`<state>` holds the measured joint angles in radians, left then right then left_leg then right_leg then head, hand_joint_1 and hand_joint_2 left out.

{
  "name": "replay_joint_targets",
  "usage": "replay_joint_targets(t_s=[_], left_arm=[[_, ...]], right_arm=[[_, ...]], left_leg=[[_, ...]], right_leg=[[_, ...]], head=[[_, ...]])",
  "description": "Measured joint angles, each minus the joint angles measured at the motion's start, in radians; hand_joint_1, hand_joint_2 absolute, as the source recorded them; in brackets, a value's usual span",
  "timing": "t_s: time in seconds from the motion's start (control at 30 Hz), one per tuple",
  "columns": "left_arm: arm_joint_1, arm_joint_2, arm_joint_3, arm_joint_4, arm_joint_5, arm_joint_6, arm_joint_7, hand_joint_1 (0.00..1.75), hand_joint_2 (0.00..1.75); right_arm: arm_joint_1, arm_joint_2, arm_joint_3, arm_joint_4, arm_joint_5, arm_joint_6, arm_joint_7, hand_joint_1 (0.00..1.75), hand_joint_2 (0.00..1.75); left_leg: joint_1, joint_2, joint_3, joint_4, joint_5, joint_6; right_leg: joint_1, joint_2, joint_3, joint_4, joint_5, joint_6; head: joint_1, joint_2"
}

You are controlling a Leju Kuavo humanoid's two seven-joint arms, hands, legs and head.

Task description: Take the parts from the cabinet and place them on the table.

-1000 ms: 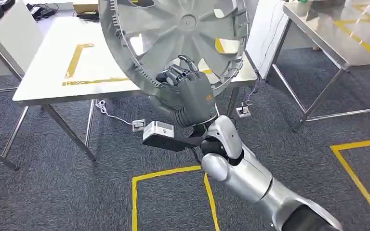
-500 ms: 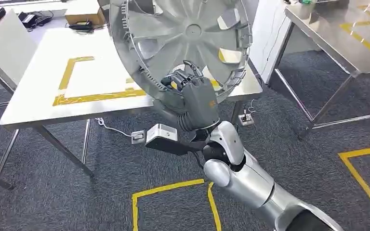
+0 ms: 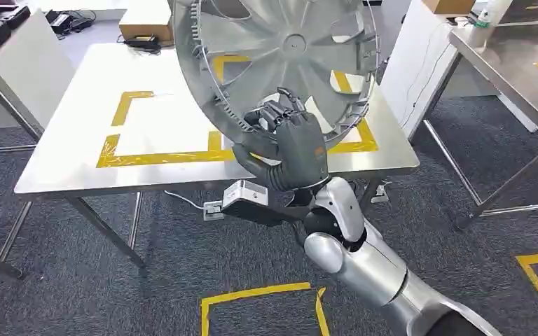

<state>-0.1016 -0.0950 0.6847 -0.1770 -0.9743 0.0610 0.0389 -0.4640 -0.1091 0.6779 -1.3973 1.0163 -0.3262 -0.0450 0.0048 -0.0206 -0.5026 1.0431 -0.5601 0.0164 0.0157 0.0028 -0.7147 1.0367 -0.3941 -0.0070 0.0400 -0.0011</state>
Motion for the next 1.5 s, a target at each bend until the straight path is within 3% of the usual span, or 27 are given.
replay_joint_targets(t_s=[0.03,0.13,0.2,0.23,0.3,0.33,0.37,0.4,0.5,0.53,0.63,0.7,0.73,0.8,0.83,0.87,0.9,0.93,1.0,1.07,1.13,1.2,1.23,1.33,1.37,1.4,1.5], left_arm=[[-0.004,0.0,0.0,-0.001,0.0,0.0,0.0,0.0,1.75],[-0.007,0.002,0.0,-0.003,-0.001,0.0,0.003,0.0,1.75],[-0.014,0.001,0.0,-0.004,-0.002,0.001,0.003,0.0,1.75],[-0.016,0.001,0.0,-0.004,-0.002,0.001,0.003,0.0,1.75],[-0.014,0.003,0.0,-0.004,-0.002,0.001,0.003,0.0,1.75],[-0.011,0.003,0.0,-0.003,-0.002,0.001,0.004,0.0,1.75],[-0.008,0.005,0.0,-0.003,-0.002,0.002,0.003,0.0,1.75],[-0.007,0.005,0.0,-0.003,-0.002,0.002,0.003,0.0,1.75],[-0.004,0.004,0.0,-0.001,-0.002,0.002,0.003,0.0,1.75],[-0.006,0.005,0.0,-0.002,-0.002,0.002,0.003,0.0,1.75],[-0.006,0.004,0.0,-0.002,-0.002,0.002,0.003,0.0,1.75],[-0.007,0.003,0.0,-0.003,-0.002,0.002,0.003,0.0,1.75],[-0.008,0.004,0.0,-0.003,-0.002,0.002,0.003,0.0,1.75],[-0.007,0.005,0.0,-0.003,-0.002,0.002,0.003,0.0,1.75],[-0.005,0.006,0.0,-0.003,-0.002,0.002,0.003,0.0,1.75],[-0.004,0.005,0.0,-0.003,-0.002,0.002,0.003,0.0,1.75],[-0.004,0.005,0.0,-0.003,-0.002,0.002,0.003,0.0,1.75],[-0.004,0.005,0.0,-0.003,-0.002,0.002,0.003,0.0,1.75],[-0.004,-0.002,0.0,0.0,-0.002,0.002,0.003,0.0,1.75],[-0.006,0.001,0.0,-0.002,-0.002,0.002,0.003,0.0,1.75],[-0.008,0.0,0.0,-0.002,-0.005,-0.001,-0.001,0.0,1.75],[-0.012,0.002,0.0,-0.003,-0.01,-0.009,-0.009,0.0,1.75],[-0.014,0.001,0.0,-0.003,-0.01,-0.011,-0.011,0.0,1.75],[-0.012,0.005,0.0,-0.003,-0.013,-0.018,-0.013,0.0,1.75],[-0.012,0.005,0.0,-0.003,-0.018,-0.019,-0.013,0.0,1.75],[-0.012,0.006,0.0,-0.003,-0.024,-0.02,-0.012,0.0,1.75],[-0.019,0.006,0.0,-0.002,-0.042,-0.036,-0.022,0.0,1.75]], right_arm=[[0.002,0.0,0.0,0.0,0.002,0.003,-0.001,1.75,1.75],[-0.01,0.002,-0.005,-0.002,0.002,0.005,-0.003,1.75,1.75],[-0.015,0.003,-0.009,0.0,0.0,0.005,-0.01,1.75,1.75],[-0.017,0.003,-0.009,0.002,-0.001,0.006,-0.015,1.75,1.75],[-0.018,0.003,-0.009,0.009,0.0,0.007,-0.018,1.75,1.75],[-0.018,0.003,-0.009,0.012,-0.001,0.007,-0.018,1.75,1.75],[-0.018,0.003,-0.009,0.014,-0.001,0.007,-0.016,1.75,1.75],[-0.018,0.003,-0.009,0.016,-0.002,0.008,-0.016,1.75,1.75],[-0.021,0.007,-0.008,0.018,-0.002,0.008,-0.018,1.75,1.75],[-0.022,0.008,-0.008,0.019,-0.002,0.008,-0.018,1.75,1.75],[-0.032,0.009,-0.008,0.019,-0.003,0.008,-0.018,1.75,1.75],[-0.034,0.009,-0.008,0.019,-0.003,0.008,-0.018,1.75,1.75],[-0.035,0.009,-0.008,0.02,-0.003,0.009,-0.018,1.75,1.75],[-0.03,0.009,-0.008,0.022,-0.003,0.009,-0.018,1.75,1.75],[-0.028,0.008,-0.008,0.024,-0.003,0.009,-0.018,1.75,1.75],[-0.028,0.008,-0.008,0.025,-0.003,0.009,-0.017,1.75,1.75],[-0.028,0.009,-0.008,0.026,-0.003,0.009,-0.017,1.75,1.75],[-0.028,0.008,-0.008,0.026,-0.004,0.009,-0.017,1.75,1.75],[-0.027,0.008,-0.008,0.028,-0.004,0.009,-0.018,1.75,1.75],[-0.028,0.008,-0.009,0.029,-0.005,0.011,-0.016,1.75,1.75],[-0.042,0.01,-0.009,0.031,-0.009,0.022,-0.011,1.75,1.75],[-0.057,0.014,-0.01,0.045,-0.018,0.042,-0.002,1.75,1.75],[-0.066,0.017,-0.01,0.06,-0.022,0.052,0.002,1.75,1.75],[-0.113,0.036,-0.01,0.162,-0.06,0.098,0.005,1.75,1.75],[-0.135,0.044,-0.012,0.205,-0.068,0.109,0.003,1.75,1.75],[-0.165,0.055,-0.015,0.254,-0.07,0.131,0.007,1.75,1.75],[-0.326,0.129,-0.016,0.499,-0.065,0.247,0.066,1.75,1.75]], left_leg=[[0.001,-0.003,0.007,-0.01,-0.015,-0.007],[-0.003,-0.002,0.046,0.005,-0.002,-0.026],[-0.002,0.009,-0.008,0.107,0.013,-0.03],[0.0,0.01,-0.065,0.185,0.0,-0.035],[0.002,0.011,-0.158,0.285,-0.091,-0.043],[0.002,0.012,-0.186,0.29,-0.123,-0.043],[0.003,0.012,-0.197,0.266,-0.124,-0.042],[0.003,0.013,-0.192,0.207,-0.089,-0.041],[0.01,0.021,-0.169,-0.005,0.135,-0.047],[0.008,0.033,-0.164,0.003,0.114,-0.037],[0.01,0.023,-0.13,-0.006,0.13,-0.012],[0.01,0.021,-0.109,-0.008,0.118,0.003],[0.01,0.02,-0.102,-0.009,0.109,0.007],[0.008,0.016,-0.083,-0.009,0.087,0.011],[0.006,0.014,-0.071,-0.009,0.076,0.01],[0.004,0.012,-0.058,-0.009,0.065,0.01],[0.001,0.011,-0.042,-0.009,0.053,0.01],[-0.003,0.01,-0.025,-0.009,0.04,0.011],[-0.005,0.012,0.0,-0.009,0.015,0.009],[-0.007,0.005,0.011,-0.014,-0.004,-0.005],[-0.008,0.005,0.026,0.002,0.012,-0.018],[-0.008,0.008,-0.022,0.086,0.029,-0.028],[-0.006,0.01,-0.062,0.147,0.014,-0.032],[0.004,0.011,-0.175,0.275,-0.084,-0.051],[0.005,0.011,-0.193,0.268,-0.081,-0.051],[0.007,0.012,-0.192,0.228,-0.045,-0.054],[0.011,0.019,-0.144,-0.004,0.152,-0.061]], right_leg=[[-0.001,0.004,0.01,0.002,-0.01,0.0],[-0.009,0.007,0.061,-0.015,-0.014,-0.015],[-0.014,0.003,0.085,-0.018,-0.024,-0.024],[-0.014,0.003,0.094,-0.018,-0.034,-0.027],[-0.017,0.004,0.116,-0.018,-0.057,-0.026],[-0.019,0.006,0.13,-0.018,-0.069,-0.025],[-0.021,0.007,0.145,-0.018,-0.08,-0.022],[-0.024,0.007,0.162,-0.018,-0.093,-0.018],[-0.023,0.008,0.194,-0.011,-0.131,-0.002],[-0.02,0.01,0.198,-0.017,-0.145,0.006],[-0.021,0.01,0.217,0.0,-0.139,0.023],[-0.025,0.004,0.176,0.089,-0.121,0.031],[-0.024,0.004,0.121,0.166,-0.128,0.035],[-0.024,0.003,0.018,0.282,-0.215,0.04],[-0.023,0.003,-0.012,0.292,-0.251,0.038],[-0.022,0.003,-0.025,0.271,-0.256,0.033],[-0.018,0.003,-0.023,0.223,-0.238,0.025],[-0.013,0.003,-0.01,0.149,-0.188,0.013],[0.004,0.002,0.01,-0.001,-0.002,-0.02],[0.011,0.013,0.033,-0.004,0.01,-0.018],[0.009,0.014,0.05,-0.015,0.001,-0.028],[-0.001,0.014,0.079,-0.03,-0.008,-0.039],[-0.002,0.013,0.086,-0.032,-0.016,-0.044],[-0.003,0.017,0.105,-0.031,-0.039,-0.043],[-0.005,0.02,0.113,-0.03,-0.047,-0.04],[-0.007,0.02,0.122,-0.028,-0.055,-0.037],[-0.015,0.024,0.14,-0.015,-0.082,-0.021]], head=[[0.001,0.0],[0.003,0.0],[-0.005,0.0],[-0.004,0.0],[-0.005,0.0],[-0.005,0.0],[-0.005,0.0],[-0.005,0.0],[-0.01,0.0],[-0.014,0.0],[-0.008,0.0],[-0.006,0.0],[-0.002,0.0],[0.0,0.0],[0.002,0.0],[0.002,0.0],[0.003,0.0],[0.003,0.0],[0.0,0.0],[0.0,0.0],[0.002,0.0],[0.002,0.0],[0.0,0.0],[-0.001,0.0],[0.0,0.0],[0.0,0.0],[-0.002,0.0]])
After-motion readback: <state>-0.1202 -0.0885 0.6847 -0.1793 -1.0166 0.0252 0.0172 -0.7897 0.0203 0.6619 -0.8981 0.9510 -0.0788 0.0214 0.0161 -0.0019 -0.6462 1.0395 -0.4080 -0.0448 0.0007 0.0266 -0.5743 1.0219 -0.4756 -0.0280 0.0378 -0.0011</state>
